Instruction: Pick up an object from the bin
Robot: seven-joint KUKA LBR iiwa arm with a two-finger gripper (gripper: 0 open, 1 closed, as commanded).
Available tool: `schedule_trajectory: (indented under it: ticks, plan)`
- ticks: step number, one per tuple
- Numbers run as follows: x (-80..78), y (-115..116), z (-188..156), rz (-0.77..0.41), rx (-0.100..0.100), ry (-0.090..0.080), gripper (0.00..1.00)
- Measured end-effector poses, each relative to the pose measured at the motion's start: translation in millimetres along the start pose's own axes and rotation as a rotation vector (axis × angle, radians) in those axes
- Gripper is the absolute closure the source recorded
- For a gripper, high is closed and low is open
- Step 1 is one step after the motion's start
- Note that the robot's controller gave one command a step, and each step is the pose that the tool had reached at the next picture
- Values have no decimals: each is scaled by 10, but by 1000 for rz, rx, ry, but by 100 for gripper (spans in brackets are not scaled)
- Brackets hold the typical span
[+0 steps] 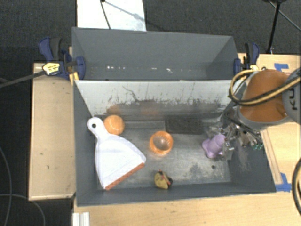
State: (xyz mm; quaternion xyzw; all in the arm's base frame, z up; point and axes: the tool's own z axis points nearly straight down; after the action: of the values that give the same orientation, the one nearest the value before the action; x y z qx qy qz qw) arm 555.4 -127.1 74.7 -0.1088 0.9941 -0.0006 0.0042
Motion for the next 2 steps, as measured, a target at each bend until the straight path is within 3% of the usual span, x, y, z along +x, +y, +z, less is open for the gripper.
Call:
schedule_trajectory:
  ticks: [2]
  plan:
    - [-1, 1, -12, 0, 0, -1, 100]
